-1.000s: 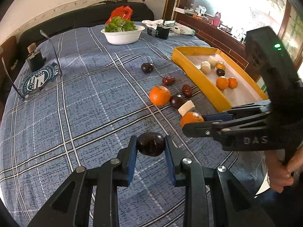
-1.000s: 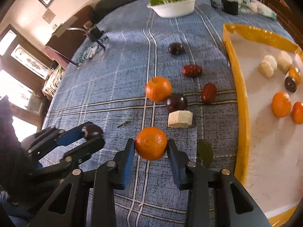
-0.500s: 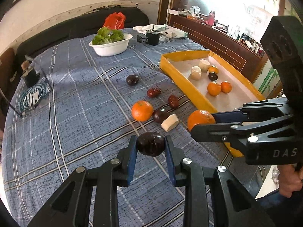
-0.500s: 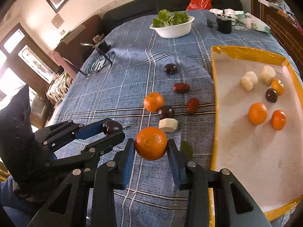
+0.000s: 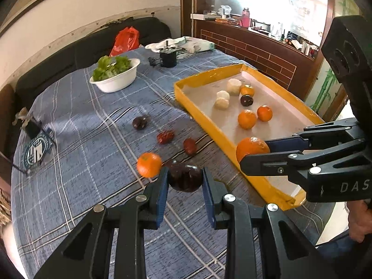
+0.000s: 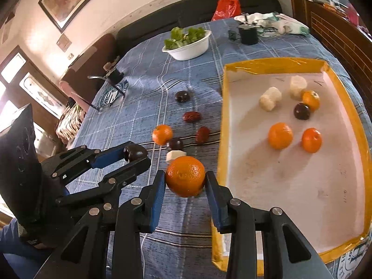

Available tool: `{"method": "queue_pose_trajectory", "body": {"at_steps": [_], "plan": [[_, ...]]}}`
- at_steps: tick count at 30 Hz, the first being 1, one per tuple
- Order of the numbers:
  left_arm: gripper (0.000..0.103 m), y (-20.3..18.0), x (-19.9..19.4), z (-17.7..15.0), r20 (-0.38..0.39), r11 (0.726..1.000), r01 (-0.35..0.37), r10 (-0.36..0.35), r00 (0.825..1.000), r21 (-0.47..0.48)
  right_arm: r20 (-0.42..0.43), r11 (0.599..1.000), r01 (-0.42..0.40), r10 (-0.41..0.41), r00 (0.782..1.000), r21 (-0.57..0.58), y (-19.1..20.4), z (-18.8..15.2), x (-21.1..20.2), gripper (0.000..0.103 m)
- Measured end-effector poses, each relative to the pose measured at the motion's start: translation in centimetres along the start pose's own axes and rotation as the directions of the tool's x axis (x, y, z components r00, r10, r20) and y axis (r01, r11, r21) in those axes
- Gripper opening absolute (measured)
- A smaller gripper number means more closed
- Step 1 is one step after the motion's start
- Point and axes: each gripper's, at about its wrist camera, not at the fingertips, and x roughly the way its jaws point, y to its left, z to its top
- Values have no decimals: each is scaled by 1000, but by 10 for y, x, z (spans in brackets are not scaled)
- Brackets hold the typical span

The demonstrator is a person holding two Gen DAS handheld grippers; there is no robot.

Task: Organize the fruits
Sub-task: 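Carry both fruits over the tray and open the left tool to drop the plum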

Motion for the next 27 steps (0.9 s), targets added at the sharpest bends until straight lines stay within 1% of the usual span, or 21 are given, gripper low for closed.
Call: {"method": "queue_pose_trajectory", "body": {"at_steps": [11, 16, 19, 24, 27], "plan": [[27, -27, 12, 19, -4, 998, 18, -18, 1000, 56, 25, 998, 16, -17, 1000, 65, -34, -1, -16, 38], [27, -35, 17, 26, -5, 997, 33, -32, 999, 67, 36, 994, 29, -33, 999, 104, -51, -3, -22, 38], [27, -41, 20, 29, -10, 996, 51, -50, 999, 69, 37, 990, 41, -46, 998, 133, -62, -5, -25, 38], [27, -55, 28, 36, -30, 991, 115, -113, 993, 63, 26, 979, 69, -75, 997, 194, -84, -10, -28, 38], [27, -69, 34, 38, -39, 987, 140, -138, 990, 81, 21, 971, 90, -97, 995, 221, -95, -13, -31, 38]]}}
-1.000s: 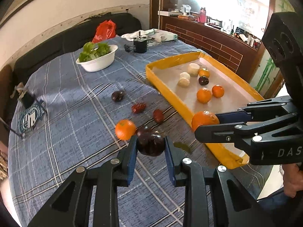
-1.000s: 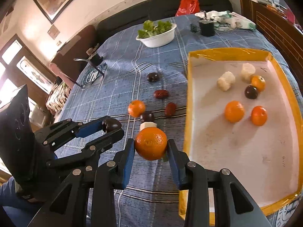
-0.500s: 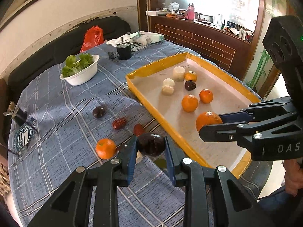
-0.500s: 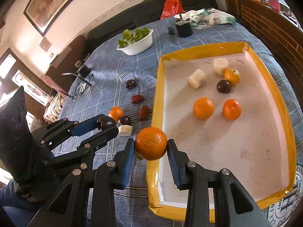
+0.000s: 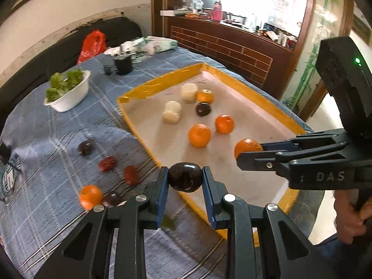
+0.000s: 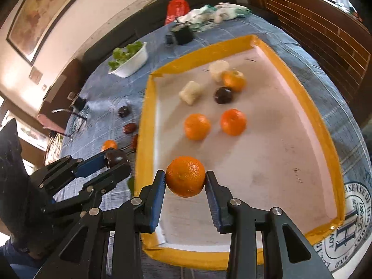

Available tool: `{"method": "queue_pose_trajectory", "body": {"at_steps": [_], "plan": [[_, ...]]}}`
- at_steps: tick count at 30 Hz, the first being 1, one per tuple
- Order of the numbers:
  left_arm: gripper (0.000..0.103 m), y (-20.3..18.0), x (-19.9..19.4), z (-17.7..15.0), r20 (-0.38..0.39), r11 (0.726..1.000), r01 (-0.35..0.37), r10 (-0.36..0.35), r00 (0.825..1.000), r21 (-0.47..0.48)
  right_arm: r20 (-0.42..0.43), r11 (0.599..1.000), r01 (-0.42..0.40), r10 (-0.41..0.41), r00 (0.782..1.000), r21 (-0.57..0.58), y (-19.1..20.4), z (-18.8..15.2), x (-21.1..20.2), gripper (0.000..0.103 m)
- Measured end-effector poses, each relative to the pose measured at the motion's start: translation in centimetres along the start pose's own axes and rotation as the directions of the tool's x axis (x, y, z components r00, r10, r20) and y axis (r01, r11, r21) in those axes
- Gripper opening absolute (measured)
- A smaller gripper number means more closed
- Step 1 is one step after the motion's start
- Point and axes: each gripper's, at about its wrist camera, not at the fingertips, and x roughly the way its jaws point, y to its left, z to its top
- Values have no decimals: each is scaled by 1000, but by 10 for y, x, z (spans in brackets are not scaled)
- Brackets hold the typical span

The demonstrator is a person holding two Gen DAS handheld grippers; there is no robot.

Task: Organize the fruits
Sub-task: 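Carry both fruits over the tray and open the left tool to drop the plum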

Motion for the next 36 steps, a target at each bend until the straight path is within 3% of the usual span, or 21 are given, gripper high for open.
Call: {"method": "queue_pose_trajectory", "body": {"at_steps": [13, 36], "plan": [[27, -36, 49, 11, -73, 996, 93, -92, 993, 12, -12, 995, 64, -64, 998, 71, -46, -2, -8, 38], [27, -40, 83, 13, -114, 998, 59, -62, 992, -32, -64, 997, 77, -76, 995, 10, -56, 17, 18, 38]]}}
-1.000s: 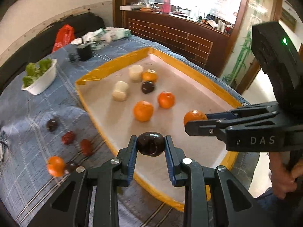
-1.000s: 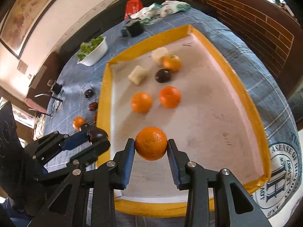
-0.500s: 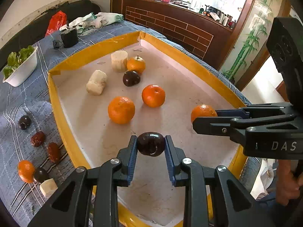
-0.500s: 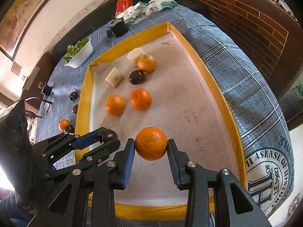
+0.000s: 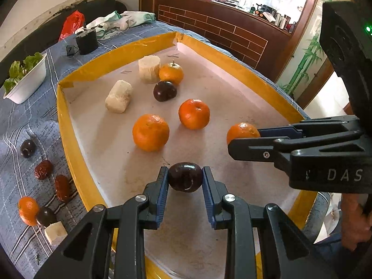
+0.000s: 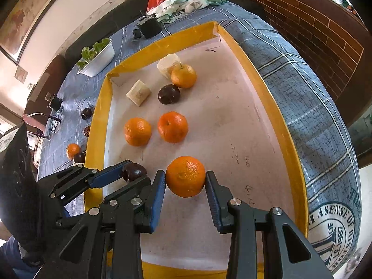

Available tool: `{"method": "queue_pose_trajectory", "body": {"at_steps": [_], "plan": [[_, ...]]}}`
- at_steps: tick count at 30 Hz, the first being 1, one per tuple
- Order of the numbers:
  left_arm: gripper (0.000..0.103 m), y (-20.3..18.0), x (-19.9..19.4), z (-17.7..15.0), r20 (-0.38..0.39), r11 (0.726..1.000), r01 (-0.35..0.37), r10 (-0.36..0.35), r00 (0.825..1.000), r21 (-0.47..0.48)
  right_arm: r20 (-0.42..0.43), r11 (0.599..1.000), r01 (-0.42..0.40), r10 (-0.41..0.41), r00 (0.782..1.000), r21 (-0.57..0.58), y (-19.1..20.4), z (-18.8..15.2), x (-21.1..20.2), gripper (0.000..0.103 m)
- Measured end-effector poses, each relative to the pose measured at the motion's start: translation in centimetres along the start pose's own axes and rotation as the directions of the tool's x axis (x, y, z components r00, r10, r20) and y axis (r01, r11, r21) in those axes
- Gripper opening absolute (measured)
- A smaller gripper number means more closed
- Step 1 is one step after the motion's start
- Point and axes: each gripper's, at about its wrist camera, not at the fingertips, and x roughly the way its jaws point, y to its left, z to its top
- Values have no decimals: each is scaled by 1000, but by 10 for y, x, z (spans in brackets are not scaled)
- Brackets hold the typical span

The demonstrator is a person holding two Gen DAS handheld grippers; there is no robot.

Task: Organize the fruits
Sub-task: 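Carry both fruits over the tray and open the left tool to drop the plum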

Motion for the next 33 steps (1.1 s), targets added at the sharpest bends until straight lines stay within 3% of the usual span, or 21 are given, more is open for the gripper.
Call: {"method": "queue_pose_trajectory", "body": {"at_steps": [19, 25, 33], "plan": [[29, 3, 4, 0, 0, 1000, -27, 27, 1000, -2, -25, 1000, -12, 12, 1000, -26, 4, 12, 15, 39], [44, -3, 2, -1, 9, 1000, -19, 18, 1000, 20, -26, 1000, -21, 21, 999, -20, 2, 11, 13, 39], [44, -6, -2, 0, 15, 1000, -13, 12, 1000, 28, -2, 1000, -20, 20, 1000, -7, 1, 5, 4, 40]]}}
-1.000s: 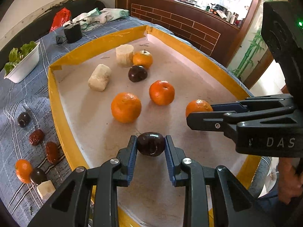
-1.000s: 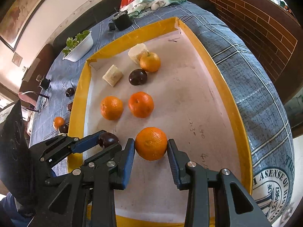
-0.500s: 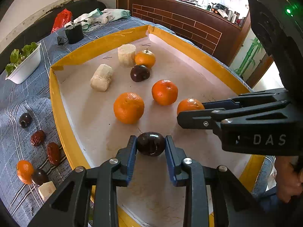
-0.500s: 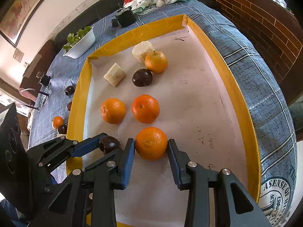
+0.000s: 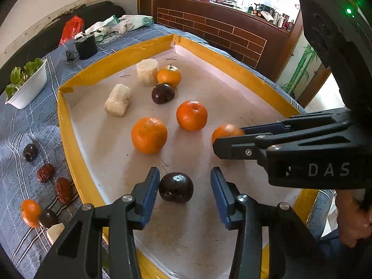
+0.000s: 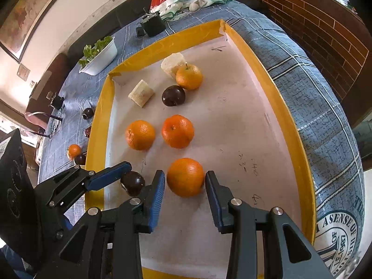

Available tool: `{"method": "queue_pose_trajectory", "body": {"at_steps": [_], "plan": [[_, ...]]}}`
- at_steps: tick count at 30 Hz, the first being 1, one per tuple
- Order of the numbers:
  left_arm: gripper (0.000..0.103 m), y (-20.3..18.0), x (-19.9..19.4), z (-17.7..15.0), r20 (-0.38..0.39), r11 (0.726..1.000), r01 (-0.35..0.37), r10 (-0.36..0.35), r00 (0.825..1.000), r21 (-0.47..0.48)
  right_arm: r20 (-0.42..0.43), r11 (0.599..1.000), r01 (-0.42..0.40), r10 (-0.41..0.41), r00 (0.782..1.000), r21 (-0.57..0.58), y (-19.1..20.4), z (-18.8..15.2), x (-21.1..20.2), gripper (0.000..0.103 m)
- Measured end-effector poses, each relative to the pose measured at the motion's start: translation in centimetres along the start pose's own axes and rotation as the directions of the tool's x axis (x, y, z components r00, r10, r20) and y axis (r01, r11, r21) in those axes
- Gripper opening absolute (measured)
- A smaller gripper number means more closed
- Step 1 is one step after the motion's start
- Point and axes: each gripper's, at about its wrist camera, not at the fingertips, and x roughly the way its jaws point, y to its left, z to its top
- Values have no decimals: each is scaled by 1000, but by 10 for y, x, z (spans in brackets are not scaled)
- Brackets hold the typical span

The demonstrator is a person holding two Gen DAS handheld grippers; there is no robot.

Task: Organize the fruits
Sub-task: 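Carry both fruits over the tray and open the left tool to drop the plum, then open the right tool to release the orange into the tray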

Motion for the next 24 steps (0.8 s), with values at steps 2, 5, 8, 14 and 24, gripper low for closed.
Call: {"method": "queue_pose_trajectory", "body": {"at_steps": [2, 5, 8, 14, 24], "plan": [[45, -2, -1, 0, 2, 1000, 1, -1, 1000, 6, 9, 1000, 2, -2, 1000, 1, 1, -1, -3, 40], [45, -3, -3, 0, 5, 1000, 2, -2, 1000, 11, 22, 1000, 6, -6, 1000, 5, 2, -4, -7, 42], [45, -5, -7, -1, 14, 1000, 5, -5, 1000, 16, 36, 1000, 11, -11, 999, 19, 1, -7, -13, 42], [45, -5, -21, -2, 43, 1000, 4, -5, 999, 16, 80, 999, 28, -30, 996, 15, 7, -11, -27, 42], [45, 17, -55, -12, 112, 999, -9, 14, 994, -44, 107, 999, 38, -35, 994, -23, 32, -18, -32, 43]]}}
